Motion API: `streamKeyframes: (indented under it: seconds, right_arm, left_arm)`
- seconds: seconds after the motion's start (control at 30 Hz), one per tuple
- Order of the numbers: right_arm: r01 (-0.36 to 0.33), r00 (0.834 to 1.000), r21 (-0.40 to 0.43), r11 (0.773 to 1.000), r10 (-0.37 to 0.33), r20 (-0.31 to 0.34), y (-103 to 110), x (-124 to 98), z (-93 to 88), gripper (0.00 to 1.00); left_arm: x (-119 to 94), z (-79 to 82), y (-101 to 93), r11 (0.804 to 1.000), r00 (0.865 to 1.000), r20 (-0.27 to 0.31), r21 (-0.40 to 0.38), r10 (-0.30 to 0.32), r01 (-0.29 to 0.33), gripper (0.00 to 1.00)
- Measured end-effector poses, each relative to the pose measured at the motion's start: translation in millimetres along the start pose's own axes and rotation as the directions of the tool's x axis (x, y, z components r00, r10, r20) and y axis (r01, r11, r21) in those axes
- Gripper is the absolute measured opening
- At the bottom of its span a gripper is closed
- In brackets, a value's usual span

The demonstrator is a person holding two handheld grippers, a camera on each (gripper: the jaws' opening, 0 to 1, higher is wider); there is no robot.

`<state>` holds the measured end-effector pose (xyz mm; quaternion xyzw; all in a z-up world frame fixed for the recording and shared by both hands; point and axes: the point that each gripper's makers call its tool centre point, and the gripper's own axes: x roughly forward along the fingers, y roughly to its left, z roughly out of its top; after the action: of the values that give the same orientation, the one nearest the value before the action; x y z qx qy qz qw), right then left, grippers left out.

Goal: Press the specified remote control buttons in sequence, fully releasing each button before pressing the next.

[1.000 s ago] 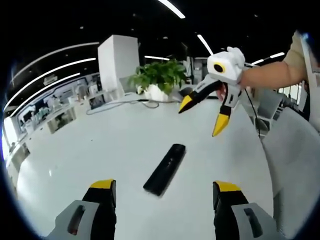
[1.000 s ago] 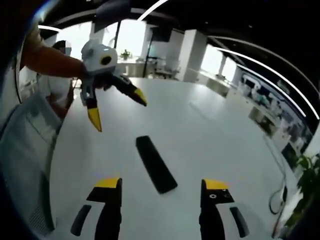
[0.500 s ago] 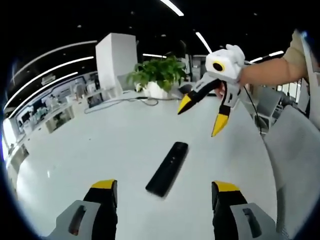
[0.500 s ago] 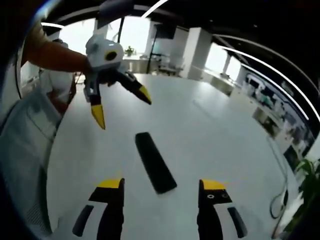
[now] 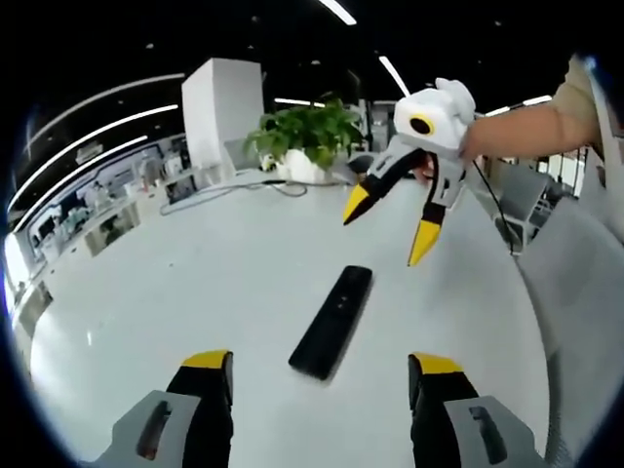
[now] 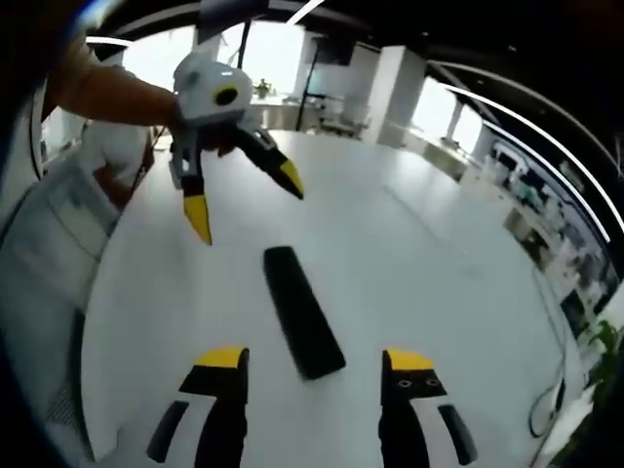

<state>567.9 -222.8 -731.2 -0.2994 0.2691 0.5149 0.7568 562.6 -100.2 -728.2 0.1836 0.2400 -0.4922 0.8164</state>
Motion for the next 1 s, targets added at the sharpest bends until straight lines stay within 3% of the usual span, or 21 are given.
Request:
streamKeyframes:
  seconds: [0.83, 1.0]
  right_arm:
    - [-0.055, 0.996, -0.029, 0.998, 0.053, -0.065, 0.3, 18.8, -13.5, 0.4]
    - [-0.064, 0.996, -0.033, 0.997, 0.061, -0.072, 0.9, 21.7, -14.6, 0.39]
  left_arm:
    - [19.6, -6.7, 0.4, 0.999, 0.998, -0.046, 0.004, -0.039, 0.039, 0.74]
    - [22.1, -6.5, -0.9, 0.999, 0.997, -0.052, 0.018, -0.05, 0.051, 0.7]
